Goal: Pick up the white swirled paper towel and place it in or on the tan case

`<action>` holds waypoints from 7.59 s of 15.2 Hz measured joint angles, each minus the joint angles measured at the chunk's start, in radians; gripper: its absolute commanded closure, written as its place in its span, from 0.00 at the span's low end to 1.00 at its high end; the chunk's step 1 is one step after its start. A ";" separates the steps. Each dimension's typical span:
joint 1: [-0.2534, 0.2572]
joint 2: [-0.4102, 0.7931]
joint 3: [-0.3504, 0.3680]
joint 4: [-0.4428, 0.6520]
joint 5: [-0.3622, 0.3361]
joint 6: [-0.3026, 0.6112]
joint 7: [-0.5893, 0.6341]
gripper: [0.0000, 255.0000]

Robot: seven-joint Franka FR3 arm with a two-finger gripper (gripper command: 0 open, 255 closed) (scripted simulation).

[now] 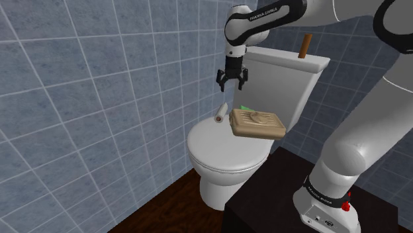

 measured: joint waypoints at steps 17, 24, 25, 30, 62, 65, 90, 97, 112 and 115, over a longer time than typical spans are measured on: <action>-0.053 0.698 -0.067 0.611 -0.037 -0.036 0.265 0.00; -0.108 1.043 -0.105 1.044 -0.018 -0.173 0.339 0.00; -0.113 1.082 -0.109 1.095 -0.015 -0.192 0.351 0.00; -0.118 1.116 -0.112 1.083 -0.013 -0.153 0.361 0.00; -0.116 1.056 -0.115 1.082 -0.016 -0.210 0.359 1.00; -0.117 1.036 -0.116 1.085 -0.017 -0.233 0.356 1.00; -0.138 0.756 -0.141 0.884 -0.040 -0.309 0.299 1.00; -0.188 0.634 -0.129 0.583 0.040 -0.030 0.236 0.00; -0.392 0.747 0.068 0.277 0.528 0.653 -0.196 0.00; -0.388 0.775 0.073 0.288 0.534 0.673 -0.201 0.00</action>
